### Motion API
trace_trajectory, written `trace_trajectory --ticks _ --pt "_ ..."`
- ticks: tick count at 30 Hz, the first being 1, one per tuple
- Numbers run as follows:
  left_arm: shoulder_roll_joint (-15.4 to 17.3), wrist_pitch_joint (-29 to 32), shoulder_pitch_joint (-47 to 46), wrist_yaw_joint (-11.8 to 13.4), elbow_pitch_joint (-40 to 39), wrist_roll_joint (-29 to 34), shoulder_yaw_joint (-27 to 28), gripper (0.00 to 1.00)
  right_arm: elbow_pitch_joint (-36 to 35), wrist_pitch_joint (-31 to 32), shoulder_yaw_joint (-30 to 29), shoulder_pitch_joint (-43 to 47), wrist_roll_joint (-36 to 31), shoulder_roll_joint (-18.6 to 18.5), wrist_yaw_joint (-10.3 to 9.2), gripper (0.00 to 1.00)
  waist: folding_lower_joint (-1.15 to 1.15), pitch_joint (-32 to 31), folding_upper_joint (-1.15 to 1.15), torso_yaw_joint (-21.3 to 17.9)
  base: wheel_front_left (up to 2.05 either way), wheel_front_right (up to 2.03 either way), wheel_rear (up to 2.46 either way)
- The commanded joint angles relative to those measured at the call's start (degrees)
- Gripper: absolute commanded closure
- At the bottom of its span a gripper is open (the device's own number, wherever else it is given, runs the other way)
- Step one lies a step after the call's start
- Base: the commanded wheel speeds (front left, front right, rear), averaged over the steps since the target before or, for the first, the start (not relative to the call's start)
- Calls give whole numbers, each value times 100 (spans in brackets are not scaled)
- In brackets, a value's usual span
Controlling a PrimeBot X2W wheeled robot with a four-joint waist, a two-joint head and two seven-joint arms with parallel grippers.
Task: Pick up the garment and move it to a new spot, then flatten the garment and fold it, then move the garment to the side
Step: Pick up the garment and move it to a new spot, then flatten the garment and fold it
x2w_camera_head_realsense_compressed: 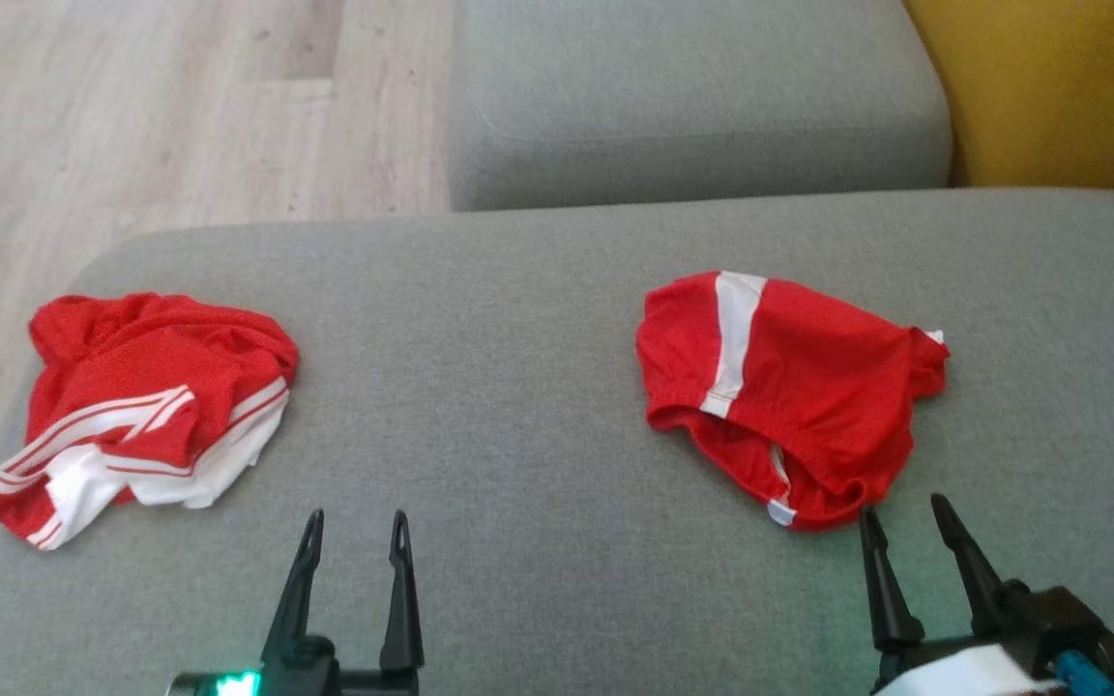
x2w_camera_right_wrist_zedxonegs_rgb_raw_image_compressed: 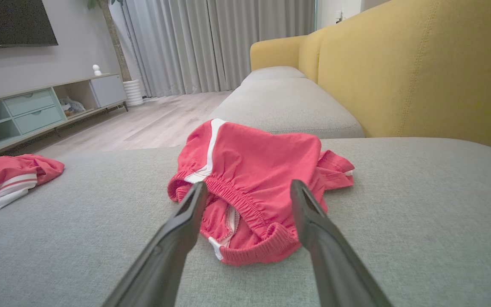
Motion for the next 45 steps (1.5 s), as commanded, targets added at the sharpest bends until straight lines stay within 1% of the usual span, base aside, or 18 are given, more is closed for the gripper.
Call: trace_trajectory --ticks 1,9,18,25,28,30,33,34,38,40,44,45 --pt "-65 -35 -150 46 -200 27 191 0 -202 -22 113 -137 -31 -31 39 0 1 -116 0 95 0 0 0" --pt "-88 -36 27 94 -67 211 142 0 -172 -22 131 -88 -103 -31 39 0 1 -207 0 102 0 0 0" --pt "-95 -36 25 109 50 214 175 0 -139 -22 168 -98 -96 -31 39 0 1 -234 0 99 0 0 0" --pt "-97 -36 15 74 88 223 168 0 -136 -22 185 -113 -53 -31 39 0 1 -210 0 89 0 0 0" --pt "-97 -36 7 19 108 123 127 0 -138 -22 186 -123 -46 -31 39 0 1 -185 0 81 0 0 0" --pt "-97 -36 -35 -75 122 -27 56 0 -148 -22 183 -137 -42 -31 39 0 1 -147 0 75 0 0 0" --pt "-98 -36 -193 -337 185 -333 -156 0 -159 -22 201 -182 -44 -31 39 0 1 -63 0 41 0 0 0" --pt "-98 -36 -193 -337 185 -333 -156 0 -159 -22 201 -182 -44 -31 39 0 1 -63 0 41 0 0 0" --pt "-98 -36 -581 -784 415 -796 -562 0 -170 -22 300 -271 -56 -31 39 0 1 89 0 -102 0 0 0" --pt "-98 -36 -834 -975 553 -1113 -783 0 -176 -22 366 -333 -72 -31 39 0 1 212 0 -224 0 0 0" --pt "-98 -36 -1468 -1265 877 -1807 -1288 0 -222 -22 479 -486 -99 -31 39 0 1 521 0 -531 0 0 0" --pt "-98 -36 -1867 -1370 1049 -1966 -1548 0 -263 -22 537 -609 -112 -31 39 0 1 758 0 -724 0 0 0"
